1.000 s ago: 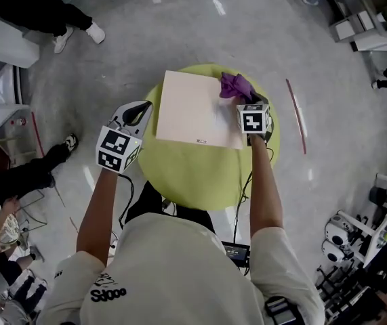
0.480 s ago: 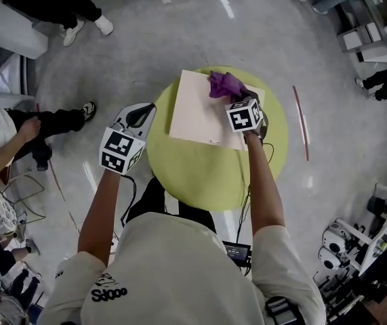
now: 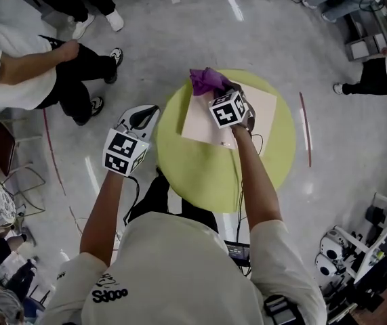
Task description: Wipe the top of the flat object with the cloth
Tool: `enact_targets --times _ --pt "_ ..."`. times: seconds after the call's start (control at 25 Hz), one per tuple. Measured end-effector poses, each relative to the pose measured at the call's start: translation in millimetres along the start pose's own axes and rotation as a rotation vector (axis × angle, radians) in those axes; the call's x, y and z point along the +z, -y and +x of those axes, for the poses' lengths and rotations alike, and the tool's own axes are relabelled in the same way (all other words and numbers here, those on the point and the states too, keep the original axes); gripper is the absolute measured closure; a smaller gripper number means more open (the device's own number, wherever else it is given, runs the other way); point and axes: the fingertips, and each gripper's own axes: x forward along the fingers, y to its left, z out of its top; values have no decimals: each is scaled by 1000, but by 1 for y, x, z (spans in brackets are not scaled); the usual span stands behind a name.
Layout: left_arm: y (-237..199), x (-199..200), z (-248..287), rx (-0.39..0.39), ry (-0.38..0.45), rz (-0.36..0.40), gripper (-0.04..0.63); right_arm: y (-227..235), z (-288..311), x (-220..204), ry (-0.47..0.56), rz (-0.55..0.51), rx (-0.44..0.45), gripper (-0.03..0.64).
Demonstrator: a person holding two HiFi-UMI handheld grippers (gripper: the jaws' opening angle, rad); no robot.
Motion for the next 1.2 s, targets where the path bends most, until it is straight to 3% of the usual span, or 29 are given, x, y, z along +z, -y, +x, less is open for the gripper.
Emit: enact_targets --times 0.2,0.4,0.56,0.72,1.0,1.2 --pt "-9 -7 -13 11 9 -12 591 -43 7 21 28 -104 49 531" --pt "-8 -7 -12 -1 6 -9 591 -64 12 15 2 -393 -13 531" --pt "4 -1 -6 -22 9 7 591 -53 -1 -5 -14 -387 -4 529" --pt "20 3 3 -51 13 22 591 -26 -17 -42 -67 -422 -57 529" --pt "46 11 19 -106 10 51 591 29 -50 -116 -165 -358 -145 528" --pt "61 12 26 -137 4 73 591 57 -71 -160 -203 -239 -196 526"
